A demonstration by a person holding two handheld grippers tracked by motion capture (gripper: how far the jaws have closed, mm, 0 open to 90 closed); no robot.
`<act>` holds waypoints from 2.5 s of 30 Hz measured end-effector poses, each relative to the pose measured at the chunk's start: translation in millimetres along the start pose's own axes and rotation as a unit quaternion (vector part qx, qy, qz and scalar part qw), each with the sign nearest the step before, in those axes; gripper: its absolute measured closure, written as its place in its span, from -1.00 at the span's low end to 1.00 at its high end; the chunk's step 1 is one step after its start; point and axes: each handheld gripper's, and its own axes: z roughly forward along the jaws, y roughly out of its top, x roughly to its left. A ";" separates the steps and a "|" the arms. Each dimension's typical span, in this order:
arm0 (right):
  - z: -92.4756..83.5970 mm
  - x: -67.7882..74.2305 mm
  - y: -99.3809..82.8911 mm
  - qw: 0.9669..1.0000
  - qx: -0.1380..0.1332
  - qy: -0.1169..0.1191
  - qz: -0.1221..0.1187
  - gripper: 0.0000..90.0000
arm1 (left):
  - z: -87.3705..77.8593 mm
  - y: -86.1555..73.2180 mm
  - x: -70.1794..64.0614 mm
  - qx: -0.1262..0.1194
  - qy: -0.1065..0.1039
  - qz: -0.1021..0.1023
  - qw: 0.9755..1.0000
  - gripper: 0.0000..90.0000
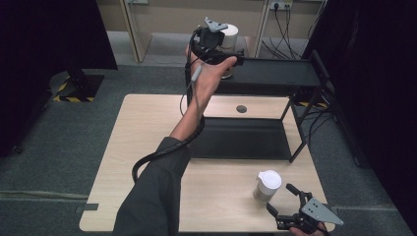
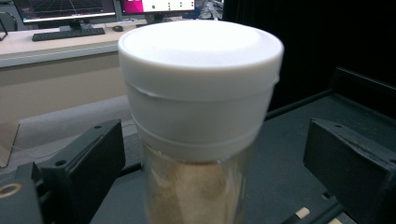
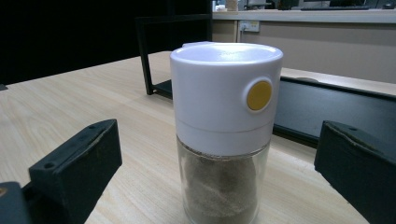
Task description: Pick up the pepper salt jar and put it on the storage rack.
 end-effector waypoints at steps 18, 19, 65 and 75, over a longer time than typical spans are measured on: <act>0.4 0.5 0.0 1.000 0.001 -0.001 -0.001 -0.97 | -25.3 -27.2 -7.8 -0.013 -0.033 0.015 0.999 -0.91; 0.4 0.5 0.0 1.000 0.001 -0.001 -0.001 -0.97 | -27.0 -29.0 -8.9 -0.015 -0.035 0.018 0.999 -0.92; 0.8 1.9 0.0 1.000 -0.001 -0.002 -0.001 -0.97 | -81.7 -174.6 -16.2 -0.033 -0.196 0.019 0.980 -0.90; 0.7 2.1 0.2 1.000 -0.001 -0.002 -0.002 -0.97 | -85.7 -204.9 -14.4 -0.026 -0.213 0.019 0.976 -0.90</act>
